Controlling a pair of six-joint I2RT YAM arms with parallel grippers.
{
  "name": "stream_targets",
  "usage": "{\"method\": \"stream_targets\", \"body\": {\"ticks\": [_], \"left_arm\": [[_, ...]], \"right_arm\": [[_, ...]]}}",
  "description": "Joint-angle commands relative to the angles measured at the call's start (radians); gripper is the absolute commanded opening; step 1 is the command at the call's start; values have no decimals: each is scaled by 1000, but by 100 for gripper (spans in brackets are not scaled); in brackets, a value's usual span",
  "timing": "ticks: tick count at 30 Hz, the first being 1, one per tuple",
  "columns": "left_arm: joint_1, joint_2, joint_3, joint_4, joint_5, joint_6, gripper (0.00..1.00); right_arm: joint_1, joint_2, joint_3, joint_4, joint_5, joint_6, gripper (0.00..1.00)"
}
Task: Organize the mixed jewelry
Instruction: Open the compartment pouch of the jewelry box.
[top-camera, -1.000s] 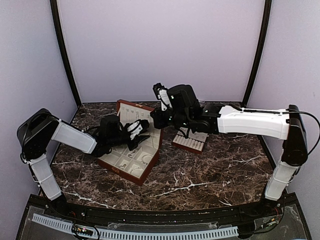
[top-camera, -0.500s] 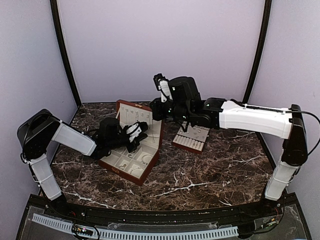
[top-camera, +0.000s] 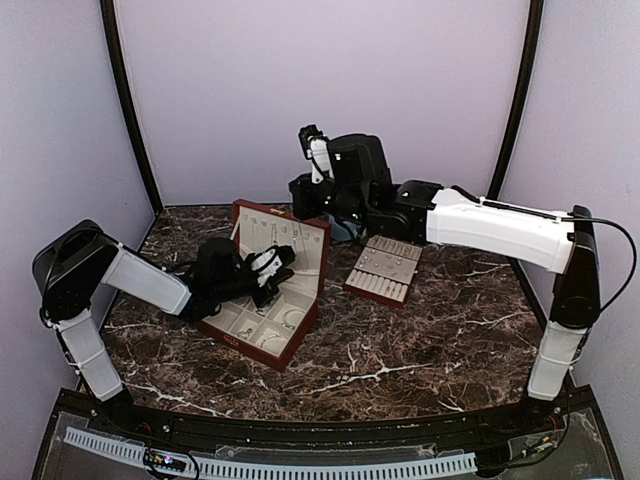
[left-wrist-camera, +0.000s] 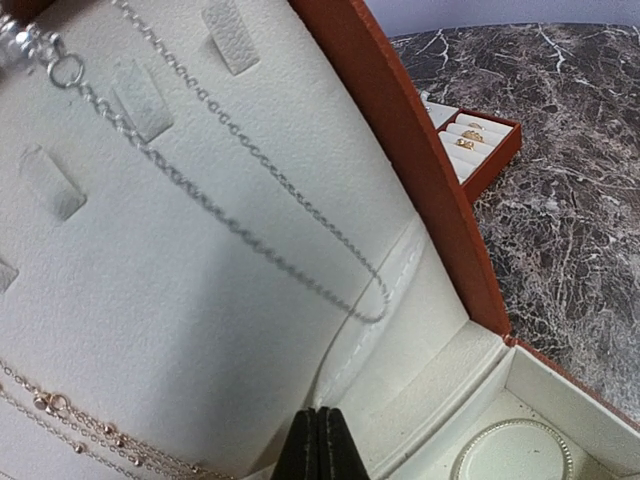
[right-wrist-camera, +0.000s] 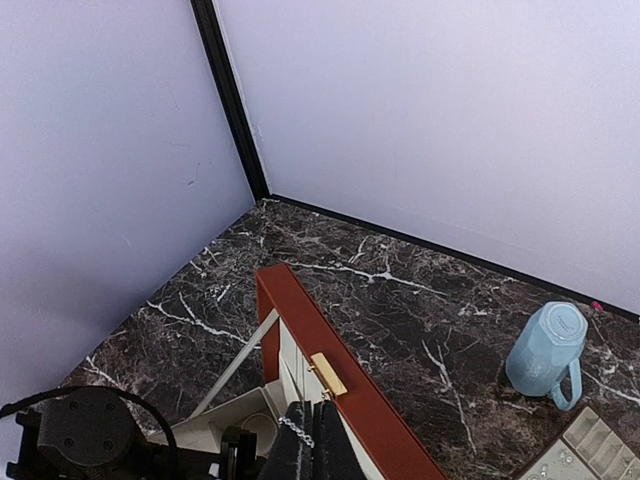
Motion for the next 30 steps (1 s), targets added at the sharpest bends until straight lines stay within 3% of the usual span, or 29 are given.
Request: {"method": "stream_targets", "body": {"ticks": [1, 30], "left_arm": [[-4, -36, -36, -26, -15, -26, 0], [-19, -35, -72, 50, -17, -64, 0]], "right_arm": [[-8, 36, 59, 13, 32, -29, 0], [-12, 155, 64, -23, -18, -57, 0]]}}
